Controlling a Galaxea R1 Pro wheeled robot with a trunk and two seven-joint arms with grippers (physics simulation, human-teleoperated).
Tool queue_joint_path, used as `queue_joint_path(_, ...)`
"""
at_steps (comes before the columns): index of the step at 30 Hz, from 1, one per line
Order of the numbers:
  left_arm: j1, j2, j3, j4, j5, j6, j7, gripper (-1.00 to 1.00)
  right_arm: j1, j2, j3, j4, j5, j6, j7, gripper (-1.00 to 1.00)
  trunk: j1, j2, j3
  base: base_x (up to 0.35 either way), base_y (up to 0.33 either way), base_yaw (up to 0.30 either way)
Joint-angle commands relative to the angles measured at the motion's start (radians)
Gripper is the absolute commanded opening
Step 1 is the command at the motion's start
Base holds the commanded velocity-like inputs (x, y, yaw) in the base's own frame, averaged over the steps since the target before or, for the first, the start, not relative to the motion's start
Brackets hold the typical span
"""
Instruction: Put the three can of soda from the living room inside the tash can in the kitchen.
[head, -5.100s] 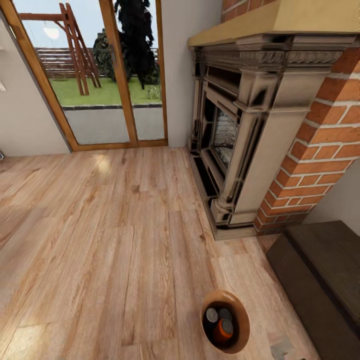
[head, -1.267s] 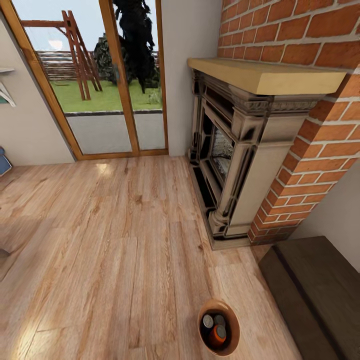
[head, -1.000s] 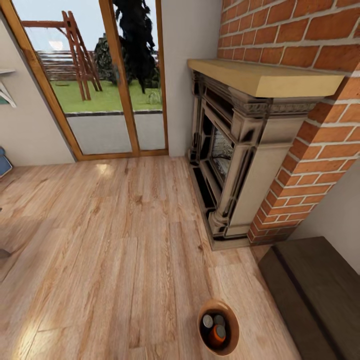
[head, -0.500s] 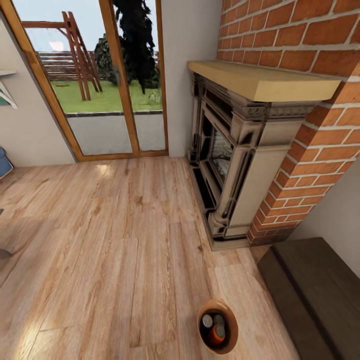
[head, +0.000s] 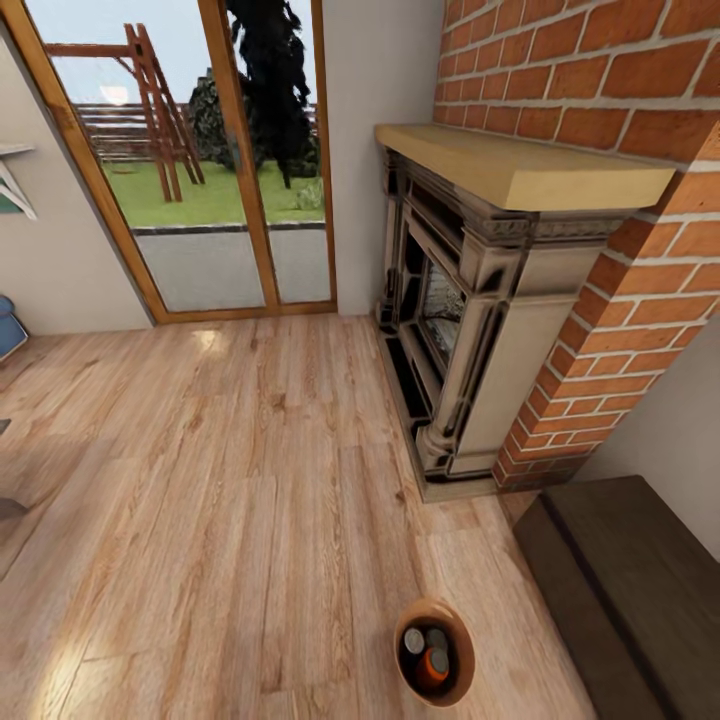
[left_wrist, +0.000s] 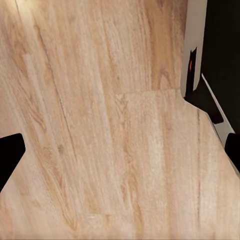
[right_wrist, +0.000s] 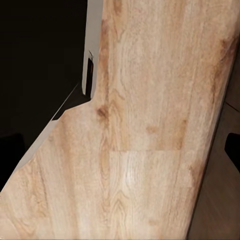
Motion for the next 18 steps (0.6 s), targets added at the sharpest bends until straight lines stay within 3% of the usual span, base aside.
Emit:
queue_joint_path(1,0.000,0.000,0.000,0.000,0.000,0.000,0.000,1.00,0.000,0.000,0.000,0.000,0.000,0.000,0.000,1.00,-0.004,0.007,0.003,0.000,0.000,0.000)
queue_joint_path(10,-0.001,-0.002,0.000,-0.001,0.000,0.002,0.000,1.00,0.000,0.000,0.000,0.000,0.000,0.000,0.000,1.00,-0.038,0.070,0.031,0.000,0.000,0.000)
queue_joint_path(14,-0.002,-0.005,0.002,-0.003,0.000,0.001,0.000,1.00,0.000,0.000,-0.002,-0.001,-0.001,0.000,0.000,1.00,-0.038,0.070,0.031,0.000,0.000,0.000)
queue_joint_path(18,-0.005,-0.029,0.004,-0.007,0.002,0.002,0.002,1.00,0.000,0.001,-0.020,-0.010,-0.006,0.004,-0.010,1.00,-0.038,0.070,0.031,0.000,0.000,0.000)
